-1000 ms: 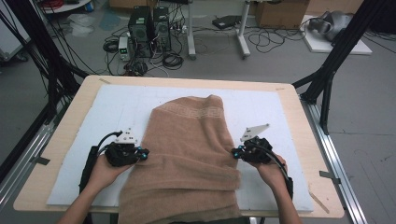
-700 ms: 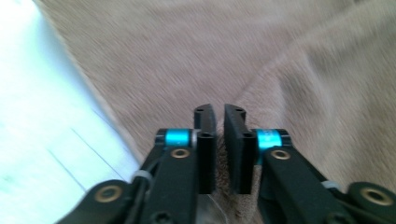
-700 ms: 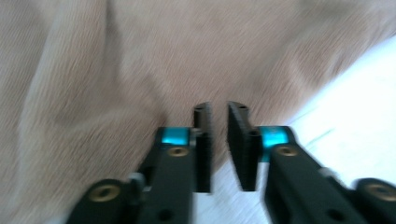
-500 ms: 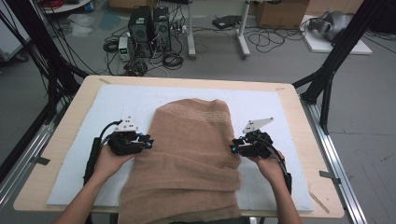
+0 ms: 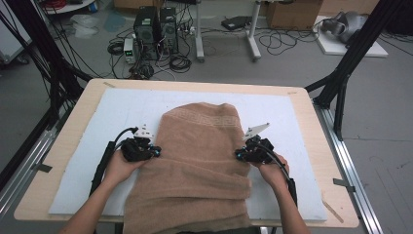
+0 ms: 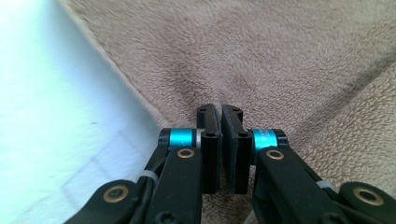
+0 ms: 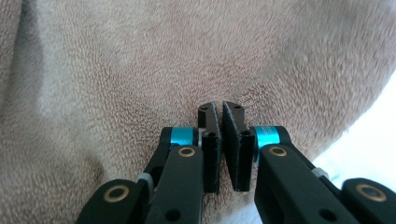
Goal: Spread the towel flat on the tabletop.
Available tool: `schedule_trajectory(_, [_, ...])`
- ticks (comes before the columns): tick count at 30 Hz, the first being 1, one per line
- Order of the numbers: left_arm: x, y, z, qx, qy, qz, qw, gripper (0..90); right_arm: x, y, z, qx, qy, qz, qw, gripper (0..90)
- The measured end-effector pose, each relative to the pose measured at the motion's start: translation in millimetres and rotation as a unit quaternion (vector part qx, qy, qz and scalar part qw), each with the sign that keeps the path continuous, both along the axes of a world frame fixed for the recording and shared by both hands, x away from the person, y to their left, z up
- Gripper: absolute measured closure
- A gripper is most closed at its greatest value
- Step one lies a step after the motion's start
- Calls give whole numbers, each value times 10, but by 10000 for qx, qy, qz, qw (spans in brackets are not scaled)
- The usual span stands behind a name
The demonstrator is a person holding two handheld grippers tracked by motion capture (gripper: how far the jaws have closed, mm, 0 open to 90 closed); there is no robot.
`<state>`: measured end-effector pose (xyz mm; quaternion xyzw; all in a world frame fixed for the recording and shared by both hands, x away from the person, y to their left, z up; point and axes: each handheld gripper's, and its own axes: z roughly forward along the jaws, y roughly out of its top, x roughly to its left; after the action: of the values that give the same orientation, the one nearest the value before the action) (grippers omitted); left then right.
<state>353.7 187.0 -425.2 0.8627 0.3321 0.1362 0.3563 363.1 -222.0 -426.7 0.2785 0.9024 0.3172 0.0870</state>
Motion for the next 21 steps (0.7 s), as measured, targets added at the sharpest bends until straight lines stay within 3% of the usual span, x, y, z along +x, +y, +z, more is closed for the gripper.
schedule_trajectory(2, [-16, 66, 83, -180, -248, 164, 9994, 864, 24, 33, 51, -47, -191, -64, 9998, 861])
schedule_trajectory(5, [-27, 154, 218, -525, -640, 531, 9952, 864, 148, 66, 169, 64, -491, -226, 9985, 862])
schedule_trajectory(8, [7, 161, 280, -541, -912, 763, 9914, 863, 284, 106, 306, 154, -686, -403, 9967, 862])
schedule_trajectory(11, [117, 138, 256, -617, -1022, 1071, 9871, 862, 437, 139, 410, 213, -871, -595, 9942, 860])
schedule_trajectory(12, [161, 129, 243, -628, -944, 1108, 9874, 859, 495, 135, 409, 247, -933, -665, 9931, 859])
schedule_trajectory(15, [267, 93, 195, -526, -739, 1134, 9894, 808, 607, 124, 353, 126, -740, -777, 9942, 796])
schedule_trajectory(16, [267, 98, 195, -579, -705, 1106, 9897, 767, 613, 111, 346, 122, -688, -789, 9944, 768])
schedule_trajectory(21, [133, 158, 269, -612, -712, 839, 9920, 650, 372, 60, 456, 301, -797, -529, 9950, 686])
